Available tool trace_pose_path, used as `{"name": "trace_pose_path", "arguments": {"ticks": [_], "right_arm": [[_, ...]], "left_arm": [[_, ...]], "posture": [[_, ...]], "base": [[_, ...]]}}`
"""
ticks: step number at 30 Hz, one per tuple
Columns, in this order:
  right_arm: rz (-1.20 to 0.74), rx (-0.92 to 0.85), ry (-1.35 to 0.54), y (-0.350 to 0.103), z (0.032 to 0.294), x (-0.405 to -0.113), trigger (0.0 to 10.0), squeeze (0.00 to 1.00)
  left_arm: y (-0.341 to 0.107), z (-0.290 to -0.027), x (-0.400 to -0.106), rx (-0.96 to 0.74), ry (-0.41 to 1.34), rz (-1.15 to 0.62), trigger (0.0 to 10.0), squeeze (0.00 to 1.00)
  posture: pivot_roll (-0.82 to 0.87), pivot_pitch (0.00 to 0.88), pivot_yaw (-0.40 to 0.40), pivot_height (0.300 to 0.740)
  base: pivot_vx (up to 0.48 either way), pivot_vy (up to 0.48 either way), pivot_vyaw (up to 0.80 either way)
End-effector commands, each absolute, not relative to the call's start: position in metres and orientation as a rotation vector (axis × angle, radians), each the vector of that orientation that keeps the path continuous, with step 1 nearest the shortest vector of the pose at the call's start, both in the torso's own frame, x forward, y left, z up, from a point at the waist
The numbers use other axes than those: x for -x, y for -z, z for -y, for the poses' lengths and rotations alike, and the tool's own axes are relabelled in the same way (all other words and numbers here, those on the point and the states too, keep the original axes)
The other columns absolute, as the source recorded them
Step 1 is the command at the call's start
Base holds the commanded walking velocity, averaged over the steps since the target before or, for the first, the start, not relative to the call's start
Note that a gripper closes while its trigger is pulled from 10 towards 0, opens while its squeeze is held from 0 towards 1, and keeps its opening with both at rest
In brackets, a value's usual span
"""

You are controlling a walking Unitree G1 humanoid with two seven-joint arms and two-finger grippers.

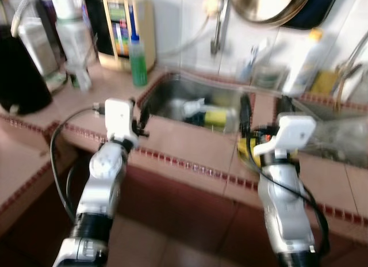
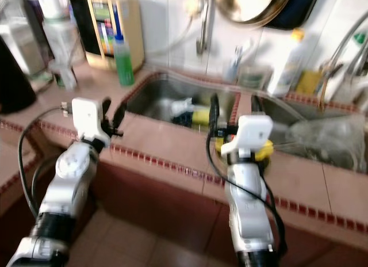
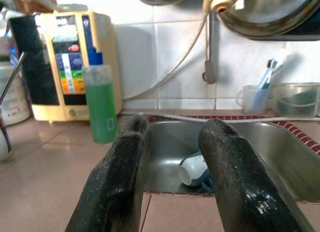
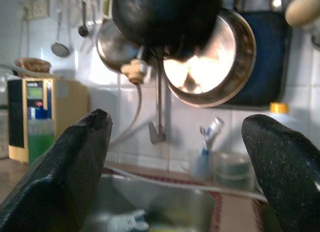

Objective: Kitchen organization

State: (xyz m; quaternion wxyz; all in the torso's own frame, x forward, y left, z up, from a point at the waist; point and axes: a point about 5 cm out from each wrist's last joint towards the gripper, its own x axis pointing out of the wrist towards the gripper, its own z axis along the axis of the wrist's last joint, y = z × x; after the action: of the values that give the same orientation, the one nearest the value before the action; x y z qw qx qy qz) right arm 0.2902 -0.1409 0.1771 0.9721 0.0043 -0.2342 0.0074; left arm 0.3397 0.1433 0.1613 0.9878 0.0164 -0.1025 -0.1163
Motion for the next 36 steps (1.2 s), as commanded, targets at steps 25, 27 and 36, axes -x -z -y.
{"name": "trace_pose_path", "arguments": {"ticks": [25, 27, 36], "right_arm": [[0.429, 0.021, -0.045, -0.167, 0.141, -0.290, 10.0, 0.00], [0.428, 0.021, -0.046, -0.167, 0.141, -0.290, 10.0, 0.00], [0.427, 0.020, -0.053, -0.167, 0.140, -0.289, 10.0, 0.00]], "left_arm": [[-0.158, -0.136, -0.331, -0.048, 0.321, 0.206, 10.0, 0.00], [-0.158, -0.136, -0.332, -0.047, 0.321, 0.206, 10.0, 0.00], [-0.158, -0.134, -0.330, -0.044, 0.330, 0.203, 10.0, 0.00]], "posture": [[-0.01, 0.000, 0.031, 0.740], [-0.01, 0.000, 0.031, 0.740], [-0.01, 0.000, 0.028, 0.740]], "base": [[0.000, -0.227, 0.00], [0.000, -0.480, 0.00], [0.000, -0.457, 0.00]]}}
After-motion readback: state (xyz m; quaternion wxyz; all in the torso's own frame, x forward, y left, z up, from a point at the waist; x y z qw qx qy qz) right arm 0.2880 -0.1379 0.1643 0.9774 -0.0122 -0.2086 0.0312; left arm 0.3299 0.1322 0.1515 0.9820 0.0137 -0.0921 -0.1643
